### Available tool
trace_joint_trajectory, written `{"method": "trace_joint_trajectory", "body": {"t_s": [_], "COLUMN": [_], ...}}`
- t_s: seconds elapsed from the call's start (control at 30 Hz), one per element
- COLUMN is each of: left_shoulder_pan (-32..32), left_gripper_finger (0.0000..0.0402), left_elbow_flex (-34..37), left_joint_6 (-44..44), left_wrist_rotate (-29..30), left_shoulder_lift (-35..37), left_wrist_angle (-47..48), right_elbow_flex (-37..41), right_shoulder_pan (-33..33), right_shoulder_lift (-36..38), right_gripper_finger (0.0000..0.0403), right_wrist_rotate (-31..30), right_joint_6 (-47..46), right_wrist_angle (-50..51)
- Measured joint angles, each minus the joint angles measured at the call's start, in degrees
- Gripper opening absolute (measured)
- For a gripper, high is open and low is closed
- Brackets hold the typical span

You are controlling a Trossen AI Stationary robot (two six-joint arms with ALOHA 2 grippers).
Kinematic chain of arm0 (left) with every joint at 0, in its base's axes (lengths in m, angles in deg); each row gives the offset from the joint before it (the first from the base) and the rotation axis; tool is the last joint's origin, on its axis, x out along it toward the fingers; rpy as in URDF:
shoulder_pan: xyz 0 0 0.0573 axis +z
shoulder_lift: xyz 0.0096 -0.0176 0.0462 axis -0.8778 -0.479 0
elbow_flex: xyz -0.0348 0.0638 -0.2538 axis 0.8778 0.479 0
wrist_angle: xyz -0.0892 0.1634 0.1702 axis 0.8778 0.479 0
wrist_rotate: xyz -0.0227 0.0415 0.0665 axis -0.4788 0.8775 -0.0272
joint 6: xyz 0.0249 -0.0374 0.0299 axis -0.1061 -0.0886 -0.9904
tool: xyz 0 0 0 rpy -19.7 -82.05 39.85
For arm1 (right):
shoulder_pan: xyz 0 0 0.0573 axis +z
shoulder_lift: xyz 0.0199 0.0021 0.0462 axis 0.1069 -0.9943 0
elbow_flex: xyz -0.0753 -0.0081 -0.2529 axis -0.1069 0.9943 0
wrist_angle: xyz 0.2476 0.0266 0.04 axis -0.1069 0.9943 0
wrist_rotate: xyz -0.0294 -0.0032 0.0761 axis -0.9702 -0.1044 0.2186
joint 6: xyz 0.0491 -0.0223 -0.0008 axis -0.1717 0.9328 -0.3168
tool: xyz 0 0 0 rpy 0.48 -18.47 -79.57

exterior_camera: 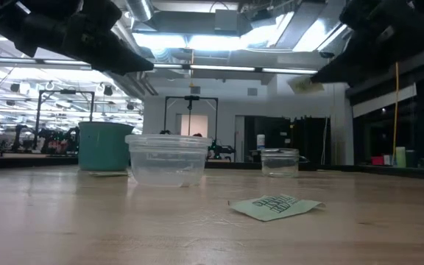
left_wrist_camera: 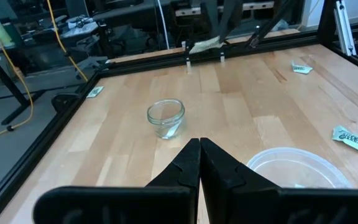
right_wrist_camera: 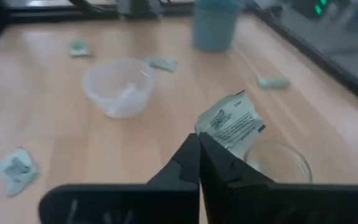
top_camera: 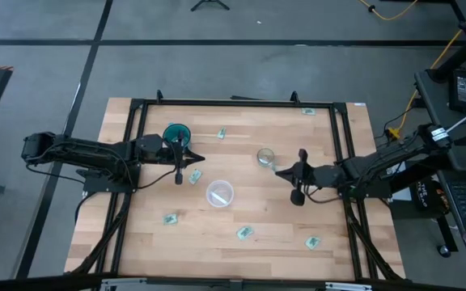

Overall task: Pick and place Stevia / Truvia into bins
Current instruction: Put the white stevia packet into the transparent glass container

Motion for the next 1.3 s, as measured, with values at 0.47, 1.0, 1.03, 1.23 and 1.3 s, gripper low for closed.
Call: {"method": "trace_joint_trajectory", "body": {"t_s": [0.47, 1.0, 1.03, 1.23, 1.3], "left_shoulder_pan": [0.0, -0.02, -0.02, 0.0, -0.02], "left_gripper_finger": [0.0004, 0.0004, 0.0004, 0.0004, 0.0004], "left_elbow_flex": [0.0, 0.0, 0.0, 0.0, 0.0], "left_joint_6": [0.0, 0.0, 0.0, 0.0, 0.0], "left_wrist_rotate": [0.0, 0.0, 0.0, 0.0, 0.0], "left_shoulder_lift": [0.0, 0.0, 0.0, 0.0, 0.0], "left_wrist_angle": [0.0, -0.02, -0.02, -0.02, -0.02], "right_elbow_flex": [0.02, -7.03, -8.58, -16.31, -18.47], "right_shoulder_pan": [-1.9, -11.59, -12.21, -15.22, -16.01], "right_shoulder_lift": [-0.06, -8.64, -9.46, -12.92, -13.79], "right_gripper_finger": [0.0, 0.0, 0.0, 0.0, 0.0], "right_wrist_rotate": [-0.2, 8.99, 9.14, 14.65, 16.15], "right_joint_6": [3.57, 3.51, 3.44, 4.04, 5.06], "right_wrist_angle": [-1.67, 9.25, 11.81, 23.16, 25.58]}}
